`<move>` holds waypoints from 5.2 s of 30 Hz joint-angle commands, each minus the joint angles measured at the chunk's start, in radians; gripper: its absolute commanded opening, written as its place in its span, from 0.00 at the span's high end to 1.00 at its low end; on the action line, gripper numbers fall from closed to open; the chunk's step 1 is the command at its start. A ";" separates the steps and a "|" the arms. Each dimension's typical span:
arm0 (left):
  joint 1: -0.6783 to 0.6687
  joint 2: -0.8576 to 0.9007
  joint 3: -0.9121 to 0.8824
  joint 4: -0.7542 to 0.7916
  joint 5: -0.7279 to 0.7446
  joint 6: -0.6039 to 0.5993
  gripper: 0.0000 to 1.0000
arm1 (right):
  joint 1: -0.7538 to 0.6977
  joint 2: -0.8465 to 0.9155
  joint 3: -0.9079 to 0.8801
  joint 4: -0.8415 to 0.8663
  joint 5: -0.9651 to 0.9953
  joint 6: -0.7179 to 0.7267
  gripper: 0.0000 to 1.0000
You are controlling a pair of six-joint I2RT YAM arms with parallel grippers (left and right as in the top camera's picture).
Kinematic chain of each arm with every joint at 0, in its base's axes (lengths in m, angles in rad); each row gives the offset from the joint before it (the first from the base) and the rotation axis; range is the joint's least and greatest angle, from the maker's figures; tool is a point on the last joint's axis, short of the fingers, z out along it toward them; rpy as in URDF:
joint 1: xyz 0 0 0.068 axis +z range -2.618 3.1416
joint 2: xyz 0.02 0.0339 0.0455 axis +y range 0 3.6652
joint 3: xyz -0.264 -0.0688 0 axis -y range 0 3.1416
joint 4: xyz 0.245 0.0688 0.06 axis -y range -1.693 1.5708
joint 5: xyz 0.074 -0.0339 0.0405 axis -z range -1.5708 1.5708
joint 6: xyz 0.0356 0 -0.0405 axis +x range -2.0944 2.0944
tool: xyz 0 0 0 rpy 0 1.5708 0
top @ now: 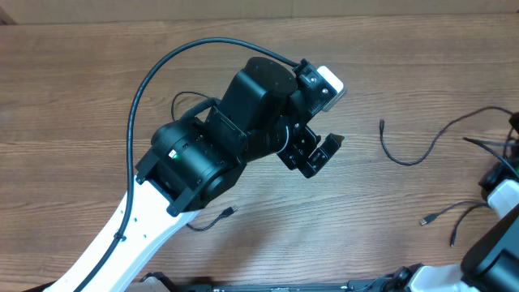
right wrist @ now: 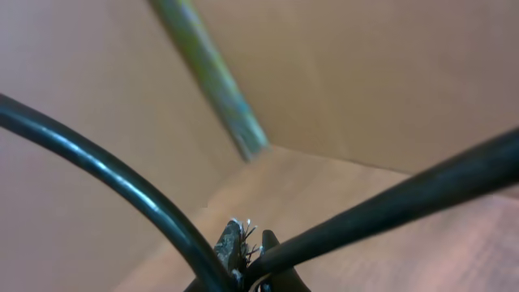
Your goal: Untangle cables
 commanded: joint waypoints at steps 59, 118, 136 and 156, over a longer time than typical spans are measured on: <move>-0.006 -0.011 0.010 0.000 -0.006 0.005 0.00 | 0.249 -0.045 0.013 -0.023 -0.938 0.592 0.00; 0.555 0.482 0.008 -0.367 -0.425 -0.312 0.00 | 1.191 -0.035 0.011 -0.738 0.019 0.037 0.00; 0.759 0.749 0.006 -0.241 -0.206 -0.188 0.02 | 1.191 -0.035 0.011 -0.738 0.016 0.040 0.00; 0.761 0.750 -0.173 -0.034 -0.129 -0.189 0.23 | 1.191 -0.035 0.011 -0.741 0.016 0.040 0.00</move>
